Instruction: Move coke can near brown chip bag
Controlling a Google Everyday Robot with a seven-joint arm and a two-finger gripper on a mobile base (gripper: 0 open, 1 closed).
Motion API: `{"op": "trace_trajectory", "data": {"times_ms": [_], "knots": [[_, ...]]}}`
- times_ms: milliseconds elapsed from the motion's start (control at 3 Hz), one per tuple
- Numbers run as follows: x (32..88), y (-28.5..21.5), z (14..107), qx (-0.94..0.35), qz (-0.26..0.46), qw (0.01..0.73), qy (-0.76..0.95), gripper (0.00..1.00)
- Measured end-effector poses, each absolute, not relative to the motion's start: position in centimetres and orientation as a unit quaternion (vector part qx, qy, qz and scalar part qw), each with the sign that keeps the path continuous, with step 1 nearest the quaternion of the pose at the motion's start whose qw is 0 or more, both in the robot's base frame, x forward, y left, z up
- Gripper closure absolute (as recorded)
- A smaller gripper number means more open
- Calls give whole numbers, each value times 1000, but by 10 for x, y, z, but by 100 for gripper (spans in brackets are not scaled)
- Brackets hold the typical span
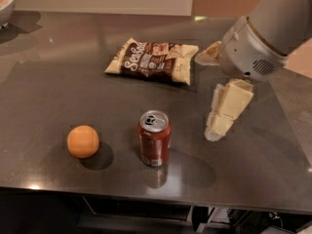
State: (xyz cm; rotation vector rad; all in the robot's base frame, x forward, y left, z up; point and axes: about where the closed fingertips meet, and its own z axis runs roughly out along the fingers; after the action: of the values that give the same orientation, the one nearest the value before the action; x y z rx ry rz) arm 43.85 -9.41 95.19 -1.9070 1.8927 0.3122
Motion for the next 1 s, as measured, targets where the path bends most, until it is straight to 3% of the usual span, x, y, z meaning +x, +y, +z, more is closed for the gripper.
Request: {"op": "trace_trajectory", "data": {"times_ms": [1000], "knots": [[407,-14,918,-748,165,207,609,0]]}}
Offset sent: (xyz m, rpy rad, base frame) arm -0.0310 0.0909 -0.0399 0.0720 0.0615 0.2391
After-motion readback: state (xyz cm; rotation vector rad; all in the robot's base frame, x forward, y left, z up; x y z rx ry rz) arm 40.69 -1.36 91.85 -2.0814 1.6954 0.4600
